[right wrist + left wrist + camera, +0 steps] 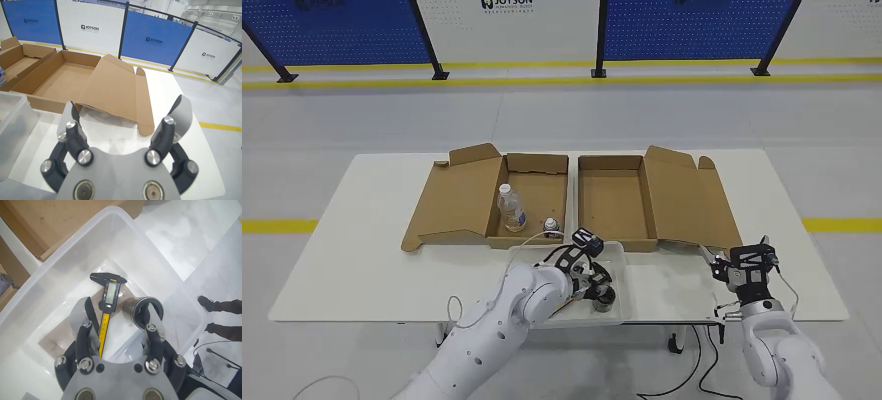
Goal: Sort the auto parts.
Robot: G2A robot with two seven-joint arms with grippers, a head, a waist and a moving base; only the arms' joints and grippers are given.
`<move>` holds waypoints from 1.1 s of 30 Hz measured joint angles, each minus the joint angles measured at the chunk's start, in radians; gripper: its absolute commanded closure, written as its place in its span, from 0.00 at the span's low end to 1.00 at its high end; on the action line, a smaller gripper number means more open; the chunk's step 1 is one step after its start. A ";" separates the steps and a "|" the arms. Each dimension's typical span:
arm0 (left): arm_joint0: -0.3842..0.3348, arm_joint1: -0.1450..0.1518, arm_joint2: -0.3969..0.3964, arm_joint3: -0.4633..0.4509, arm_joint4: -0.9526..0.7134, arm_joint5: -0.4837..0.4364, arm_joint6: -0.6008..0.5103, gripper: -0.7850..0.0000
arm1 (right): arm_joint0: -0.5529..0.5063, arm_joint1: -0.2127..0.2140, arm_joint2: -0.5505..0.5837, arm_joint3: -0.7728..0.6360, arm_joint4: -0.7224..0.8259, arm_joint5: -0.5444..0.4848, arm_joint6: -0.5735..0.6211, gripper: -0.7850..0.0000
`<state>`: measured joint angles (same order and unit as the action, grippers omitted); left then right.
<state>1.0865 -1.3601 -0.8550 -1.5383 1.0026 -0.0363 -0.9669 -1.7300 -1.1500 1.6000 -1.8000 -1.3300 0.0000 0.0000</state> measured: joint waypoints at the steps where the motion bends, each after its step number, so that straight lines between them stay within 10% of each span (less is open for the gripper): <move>1: 0.000 0.000 0.000 0.001 0.000 0.000 -0.002 0.38 | 0.000 0.000 0.000 0.000 0.000 0.000 0.000 0.00; 23: -0.056 -0.021 0.057 0.105 -0.018 -0.020 -0.033 0.60 | 0.000 0.000 0.000 0.000 0.000 0.000 0.000 0.00; 28: -0.062 -0.024 0.058 0.114 -0.024 -0.023 -0.033 1.00 | 0.000 0.000 0.000 0.000 0.000 0.000 0.000 0.00; 33: -0.060 -0.022 0.051 0.109 -0.023 -0.028 -0.028 1.00 | 0.000 0.000 0.000 0.000 0.000 0.000 0.000 0.00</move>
<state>1.0270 -1.3823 -0.8037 -1.4296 0.9794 -0.0640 -0.9947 -1.7300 -1.1500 1.6000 -1.8000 -1.3300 0.0000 0.0000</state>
